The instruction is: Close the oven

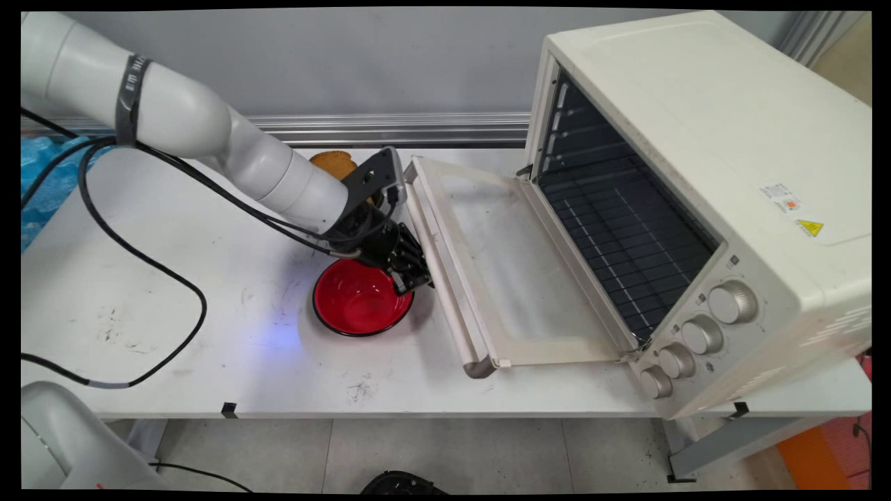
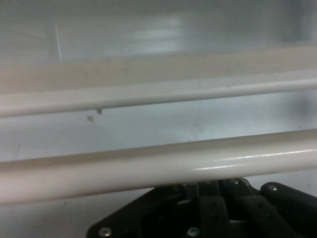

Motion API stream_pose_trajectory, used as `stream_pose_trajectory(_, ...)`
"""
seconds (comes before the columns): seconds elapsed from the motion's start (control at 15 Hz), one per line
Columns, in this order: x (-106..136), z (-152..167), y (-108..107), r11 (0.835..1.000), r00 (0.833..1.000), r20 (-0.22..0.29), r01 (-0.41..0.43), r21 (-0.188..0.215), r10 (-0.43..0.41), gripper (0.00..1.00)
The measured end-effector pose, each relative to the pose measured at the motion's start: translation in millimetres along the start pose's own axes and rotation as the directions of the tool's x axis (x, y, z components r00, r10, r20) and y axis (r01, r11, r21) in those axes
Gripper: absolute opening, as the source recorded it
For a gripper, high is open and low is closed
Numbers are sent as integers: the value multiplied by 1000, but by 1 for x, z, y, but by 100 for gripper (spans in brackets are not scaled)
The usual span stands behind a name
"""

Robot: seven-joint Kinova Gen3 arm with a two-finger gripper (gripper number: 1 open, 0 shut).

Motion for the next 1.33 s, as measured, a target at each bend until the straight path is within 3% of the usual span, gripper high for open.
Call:
stream_pose_trajectory(0.6, 24, -17, 6, 1000, 997, -80, 11, 2, -11, 0)
stream_pose_trajectory(1.33, 75, -25, 11, 1000, 982, -189, 17, 20, -13, 0)
